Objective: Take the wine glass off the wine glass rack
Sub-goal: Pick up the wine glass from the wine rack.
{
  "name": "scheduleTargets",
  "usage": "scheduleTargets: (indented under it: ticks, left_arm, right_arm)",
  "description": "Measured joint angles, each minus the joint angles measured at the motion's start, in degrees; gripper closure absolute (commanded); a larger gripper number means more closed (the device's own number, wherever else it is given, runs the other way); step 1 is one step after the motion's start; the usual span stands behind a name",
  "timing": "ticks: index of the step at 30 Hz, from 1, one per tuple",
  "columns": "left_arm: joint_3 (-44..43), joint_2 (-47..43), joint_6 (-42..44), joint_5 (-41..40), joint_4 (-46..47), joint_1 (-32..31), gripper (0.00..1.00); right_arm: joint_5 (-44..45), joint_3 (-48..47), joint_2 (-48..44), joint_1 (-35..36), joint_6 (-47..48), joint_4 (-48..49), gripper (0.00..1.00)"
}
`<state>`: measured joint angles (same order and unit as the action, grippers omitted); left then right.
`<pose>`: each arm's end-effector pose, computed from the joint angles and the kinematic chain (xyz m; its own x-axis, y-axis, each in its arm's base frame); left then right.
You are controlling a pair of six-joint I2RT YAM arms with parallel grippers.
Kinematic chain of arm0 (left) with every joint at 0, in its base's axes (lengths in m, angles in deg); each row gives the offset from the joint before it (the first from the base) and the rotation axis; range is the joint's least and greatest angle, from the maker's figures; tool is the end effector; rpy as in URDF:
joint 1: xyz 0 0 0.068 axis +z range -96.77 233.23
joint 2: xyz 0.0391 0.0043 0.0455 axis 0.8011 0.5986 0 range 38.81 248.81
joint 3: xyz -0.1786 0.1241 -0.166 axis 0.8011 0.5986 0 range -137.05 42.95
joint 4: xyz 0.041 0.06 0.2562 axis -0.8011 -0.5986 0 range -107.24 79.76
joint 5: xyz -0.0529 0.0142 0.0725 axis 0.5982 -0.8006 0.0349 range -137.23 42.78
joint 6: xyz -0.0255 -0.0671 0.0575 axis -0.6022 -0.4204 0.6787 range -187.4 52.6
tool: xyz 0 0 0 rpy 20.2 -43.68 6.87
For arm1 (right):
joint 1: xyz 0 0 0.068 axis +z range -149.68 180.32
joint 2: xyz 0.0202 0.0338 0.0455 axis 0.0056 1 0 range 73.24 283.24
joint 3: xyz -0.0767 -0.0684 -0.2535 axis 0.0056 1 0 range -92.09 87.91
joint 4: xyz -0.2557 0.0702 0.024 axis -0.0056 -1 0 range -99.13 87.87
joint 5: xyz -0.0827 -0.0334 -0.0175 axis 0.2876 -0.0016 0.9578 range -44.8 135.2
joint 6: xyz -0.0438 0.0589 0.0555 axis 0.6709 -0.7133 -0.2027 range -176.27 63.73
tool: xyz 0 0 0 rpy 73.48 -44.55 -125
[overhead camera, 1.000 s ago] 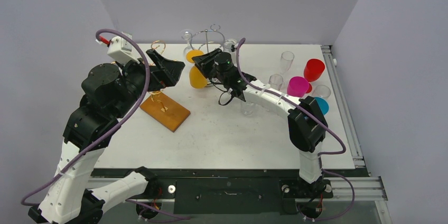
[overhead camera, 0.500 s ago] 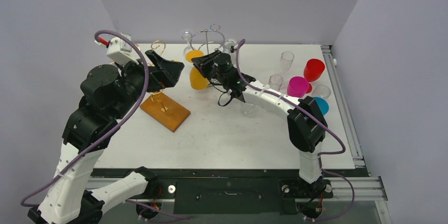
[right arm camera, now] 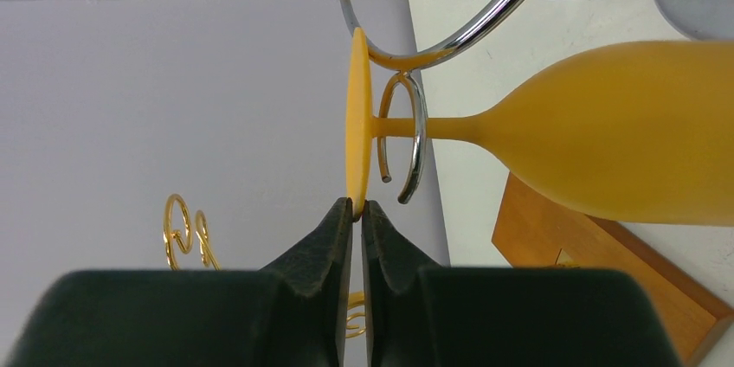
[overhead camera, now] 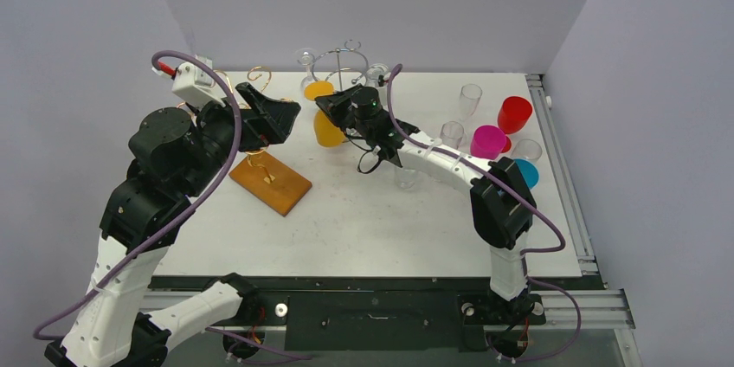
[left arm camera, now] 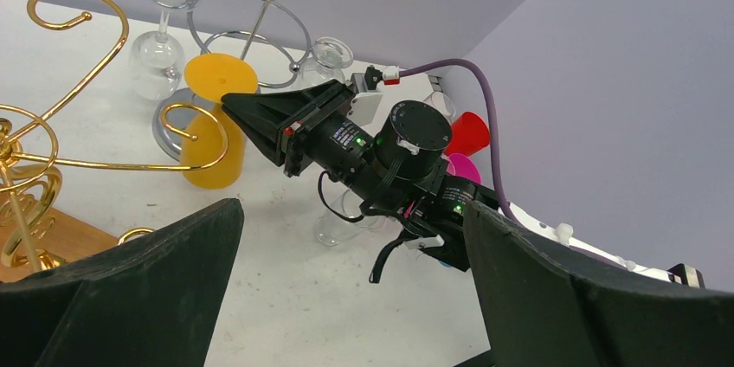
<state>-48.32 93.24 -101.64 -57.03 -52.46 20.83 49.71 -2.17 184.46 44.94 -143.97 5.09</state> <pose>0.1636 -0.0871 0.5123 -0.2821 -0.4778 -0.8320 0.2736 0.7911 -0.5471 0.3765 0.3624 0.2885 -0.6522 0.7559 -0.0579 0.1452 0.1995 0.9691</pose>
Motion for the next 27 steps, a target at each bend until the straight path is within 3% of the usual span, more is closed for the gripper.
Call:
scheduleTargets:
  ticks: [2,27]
  left_arm:
    - [0.00,0.00,0.00,0.00,0.00,0.00,0.04]
    - [0.00,0.00,-0.59,0.37,0.00,0.00,0.04]
  right_arm:
    - [-0.09,0.00,0.07,-0.02,0.00,-0.02,1.00]
    - [-1.86,2.93,-0.85,-0.39,1.29,1.40,1.00]
